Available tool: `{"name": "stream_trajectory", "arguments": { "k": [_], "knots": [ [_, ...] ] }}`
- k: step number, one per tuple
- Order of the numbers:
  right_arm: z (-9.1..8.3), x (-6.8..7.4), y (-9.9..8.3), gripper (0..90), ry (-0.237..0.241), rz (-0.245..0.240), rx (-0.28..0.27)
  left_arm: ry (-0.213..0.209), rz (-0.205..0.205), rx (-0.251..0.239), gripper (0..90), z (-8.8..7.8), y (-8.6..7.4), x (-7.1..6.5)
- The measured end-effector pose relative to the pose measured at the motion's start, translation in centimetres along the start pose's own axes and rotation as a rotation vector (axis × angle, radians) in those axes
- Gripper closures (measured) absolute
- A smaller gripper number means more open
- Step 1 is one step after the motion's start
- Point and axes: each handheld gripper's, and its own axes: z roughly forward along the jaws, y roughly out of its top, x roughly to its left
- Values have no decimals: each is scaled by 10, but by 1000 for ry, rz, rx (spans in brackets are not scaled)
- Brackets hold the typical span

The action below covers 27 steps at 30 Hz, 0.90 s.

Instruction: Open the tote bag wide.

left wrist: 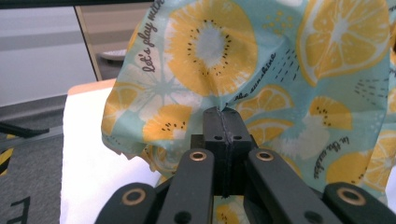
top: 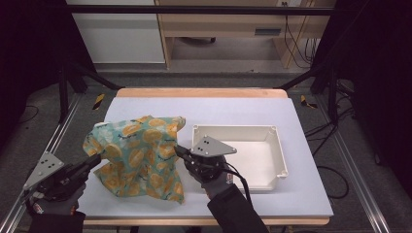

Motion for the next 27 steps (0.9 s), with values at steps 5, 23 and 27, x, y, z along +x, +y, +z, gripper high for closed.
{"name": "stream_trajectory", "arguments": {
  "k": [5, 23, 27],
  "knots": [
    [-2, 0, -13, 900, 3, 12, 22, -5, 0, 21, 900, 2, -9, -2],
    [35, -1, -42, 900, -14, 43, 145, -23, 16, 89, 900, 18, -21, -7],
    [41, -4, -48, 900, -28, 55, 171, -27, 10, 103, 900, 24, -23, -6]
  ]
}}
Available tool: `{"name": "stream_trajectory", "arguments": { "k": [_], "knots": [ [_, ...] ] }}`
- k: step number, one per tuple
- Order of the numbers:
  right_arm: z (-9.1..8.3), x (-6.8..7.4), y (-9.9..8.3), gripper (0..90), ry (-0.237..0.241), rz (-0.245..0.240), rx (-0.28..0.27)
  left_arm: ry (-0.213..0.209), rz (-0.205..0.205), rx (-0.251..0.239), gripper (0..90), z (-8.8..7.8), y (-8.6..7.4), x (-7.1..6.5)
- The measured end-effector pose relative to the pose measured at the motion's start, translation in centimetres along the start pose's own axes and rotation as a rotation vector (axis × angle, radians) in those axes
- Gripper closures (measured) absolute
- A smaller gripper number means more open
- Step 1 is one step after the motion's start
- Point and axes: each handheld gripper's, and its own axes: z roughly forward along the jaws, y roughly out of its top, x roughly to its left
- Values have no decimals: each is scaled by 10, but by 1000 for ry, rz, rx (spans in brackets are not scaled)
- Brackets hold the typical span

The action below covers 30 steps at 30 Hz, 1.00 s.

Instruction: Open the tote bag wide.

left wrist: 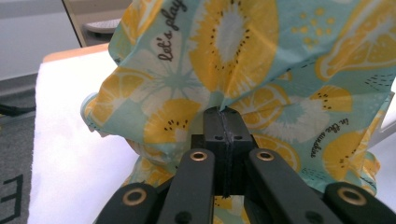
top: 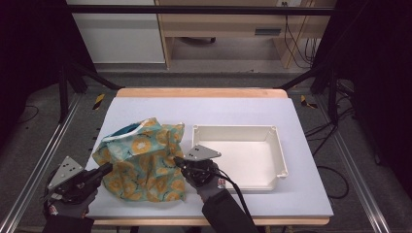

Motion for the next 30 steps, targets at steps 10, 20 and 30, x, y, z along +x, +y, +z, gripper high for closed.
{"name": "stream_trajectory", "arguments": {
  "k": [10, 20, 30],
  "knots": [
    [-24, -3, 12, 609, 7, 1, -106, 5, -3, 2, 900, 0, 0, 1],
    [-30, -3, 58, 536, -32, -7, -195, 3, -2, 2, 900, 1, 0, 1],
    [-36, 0, 52, 900, -56, -18, -226, 9, -8, -25, 900, -4, 1, 2]
  ]
}}
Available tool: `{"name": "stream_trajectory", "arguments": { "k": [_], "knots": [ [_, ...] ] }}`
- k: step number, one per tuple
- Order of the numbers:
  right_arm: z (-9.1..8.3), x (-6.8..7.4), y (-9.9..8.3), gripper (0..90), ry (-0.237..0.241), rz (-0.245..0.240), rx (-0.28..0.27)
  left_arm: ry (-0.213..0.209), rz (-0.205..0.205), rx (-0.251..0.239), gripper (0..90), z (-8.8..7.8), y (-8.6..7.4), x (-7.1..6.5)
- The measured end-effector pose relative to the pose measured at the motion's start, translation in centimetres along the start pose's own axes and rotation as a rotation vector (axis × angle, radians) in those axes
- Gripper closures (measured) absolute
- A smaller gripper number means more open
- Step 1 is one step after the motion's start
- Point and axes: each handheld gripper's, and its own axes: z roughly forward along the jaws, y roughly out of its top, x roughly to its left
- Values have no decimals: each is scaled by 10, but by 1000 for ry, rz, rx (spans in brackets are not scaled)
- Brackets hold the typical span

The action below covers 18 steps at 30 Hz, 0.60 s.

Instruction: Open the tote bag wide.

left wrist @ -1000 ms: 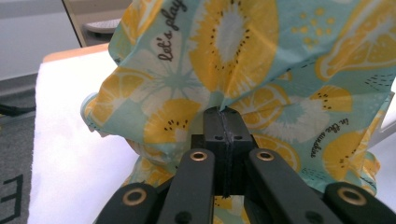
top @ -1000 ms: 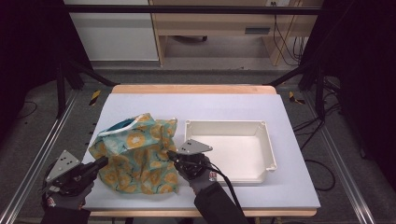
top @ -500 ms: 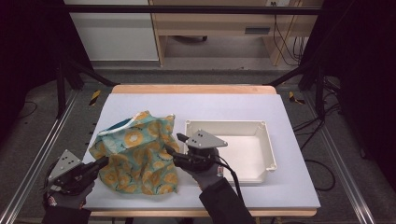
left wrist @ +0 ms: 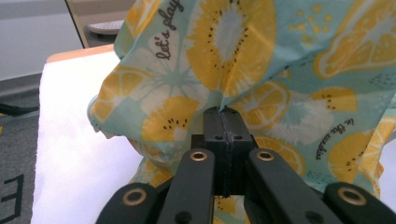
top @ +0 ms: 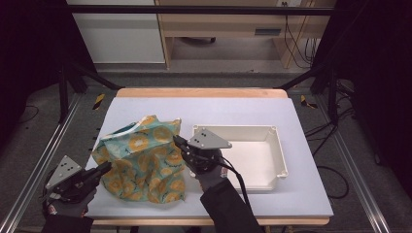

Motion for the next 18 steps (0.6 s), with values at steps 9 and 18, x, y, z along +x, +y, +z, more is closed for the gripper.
{"name": "stream_trajectory", "arguments": {
  "k": [9, 18],
  "knots": [
    [-18, 1, -21, 900, 21, 24, 25, -7, 20, 8, 900, 2, 1, -5],
    [5, -1, -51, 900, 9, 51, 146, -9, 25, 42, 900, 9, -3, -6]
  ]
}}
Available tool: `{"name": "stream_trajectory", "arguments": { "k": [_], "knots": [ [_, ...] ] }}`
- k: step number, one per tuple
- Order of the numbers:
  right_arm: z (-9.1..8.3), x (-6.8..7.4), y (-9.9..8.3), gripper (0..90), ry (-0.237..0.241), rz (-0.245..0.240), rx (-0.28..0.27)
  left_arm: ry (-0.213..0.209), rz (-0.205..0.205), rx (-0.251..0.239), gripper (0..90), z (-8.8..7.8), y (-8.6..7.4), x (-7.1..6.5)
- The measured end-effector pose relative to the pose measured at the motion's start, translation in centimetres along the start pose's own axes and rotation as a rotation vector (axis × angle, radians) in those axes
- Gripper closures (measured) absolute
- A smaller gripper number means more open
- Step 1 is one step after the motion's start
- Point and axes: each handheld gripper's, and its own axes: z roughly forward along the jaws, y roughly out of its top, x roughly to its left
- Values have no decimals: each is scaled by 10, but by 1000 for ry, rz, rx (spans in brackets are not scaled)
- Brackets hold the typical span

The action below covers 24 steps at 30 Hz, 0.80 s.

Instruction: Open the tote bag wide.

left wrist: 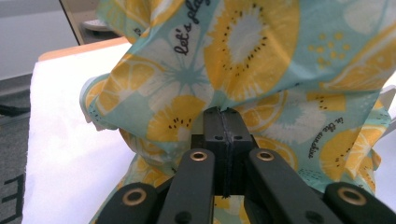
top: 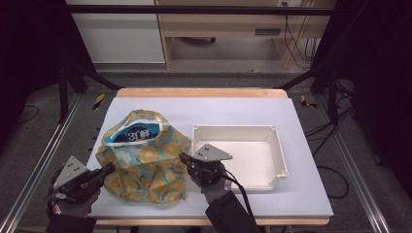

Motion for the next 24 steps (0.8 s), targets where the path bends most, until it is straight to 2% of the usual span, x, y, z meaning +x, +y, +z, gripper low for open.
{"name": "stream_trajectory", "arguments": {
  "k": [6, 8, 10, 13, 16, 20, 24],
  "knots": [
    [17, 1, -12, 893, -5, -1, 75, 11, 4, 26, 900, 4, -4, 2],
    [20, 2, -15, 864, 5, 5, 94, 12, 1, 30, 900, 5, -5, 4],
    [19, 1, -17, 763, 14, 4, 95, 16, 1, 39, 900, 5, -7, 4],
    [10, 0, -14, 687, 32, -1, 57, 17, -3, 45, 900, 6, -8, 6],
    [-5, -3, -4, 651, 21, -8, -1, 16, -1, 44, 900, 6, -8, 6],
    [-23, -7, 16, 598, 11, -16, -100, 17, -1, 44, 900, 7, -8, 5],
    [-24, -9, 39, 476, -20, -43, -156, 13, -2, 42, 900, 6, -8, 5]
  ]
}}
